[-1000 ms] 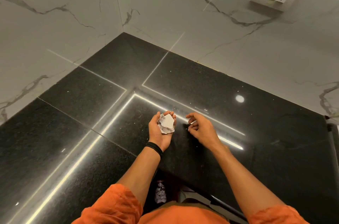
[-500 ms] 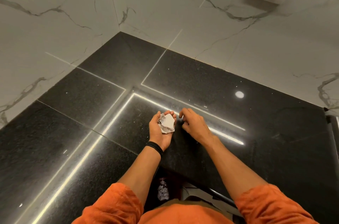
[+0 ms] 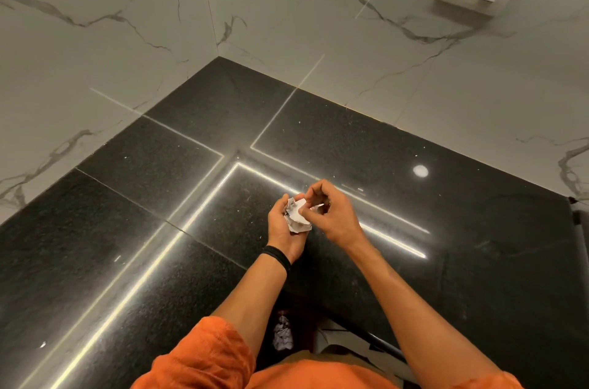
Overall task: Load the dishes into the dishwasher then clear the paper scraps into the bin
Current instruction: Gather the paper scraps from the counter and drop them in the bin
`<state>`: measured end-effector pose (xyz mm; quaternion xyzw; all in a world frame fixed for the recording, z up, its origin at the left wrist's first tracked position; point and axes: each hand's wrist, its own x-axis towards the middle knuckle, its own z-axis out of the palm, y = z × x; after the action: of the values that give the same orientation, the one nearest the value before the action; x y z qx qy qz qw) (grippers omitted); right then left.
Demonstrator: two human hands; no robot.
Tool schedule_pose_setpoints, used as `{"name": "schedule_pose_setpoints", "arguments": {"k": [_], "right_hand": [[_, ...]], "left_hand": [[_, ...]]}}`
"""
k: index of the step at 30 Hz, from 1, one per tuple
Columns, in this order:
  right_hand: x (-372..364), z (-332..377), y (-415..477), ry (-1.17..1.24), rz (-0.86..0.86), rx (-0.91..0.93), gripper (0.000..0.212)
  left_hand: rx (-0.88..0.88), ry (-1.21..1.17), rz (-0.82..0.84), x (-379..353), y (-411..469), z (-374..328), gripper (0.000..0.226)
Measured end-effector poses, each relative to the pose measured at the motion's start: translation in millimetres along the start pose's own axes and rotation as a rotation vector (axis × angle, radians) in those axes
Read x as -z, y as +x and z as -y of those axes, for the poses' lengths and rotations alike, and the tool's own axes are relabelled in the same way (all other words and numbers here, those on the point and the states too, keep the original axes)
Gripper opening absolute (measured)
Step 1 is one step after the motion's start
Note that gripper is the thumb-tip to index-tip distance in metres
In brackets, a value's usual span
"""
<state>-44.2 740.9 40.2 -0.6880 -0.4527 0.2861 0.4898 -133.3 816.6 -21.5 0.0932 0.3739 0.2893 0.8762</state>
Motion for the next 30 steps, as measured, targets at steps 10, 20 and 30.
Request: {"name": "schedule_pose_setpoints", "arguments": {"k": [10,20,30], "right_hand": [[9,-10,0,0.084,-0.064,-0.02,0.03],[66,-84,51,-0.628,0.08,-0.169,0.07],[56,-91,44,-0.933,0.251,-0.04,0.069]], "left_hand": [[0.003,0.003,-0.029,-3,-6,2,0.035],[-0.054,-0.081,-0.066,-6,6,3,0.036],[-0.089,-0.117,-0.08,-14,11,3,0.037]]}}
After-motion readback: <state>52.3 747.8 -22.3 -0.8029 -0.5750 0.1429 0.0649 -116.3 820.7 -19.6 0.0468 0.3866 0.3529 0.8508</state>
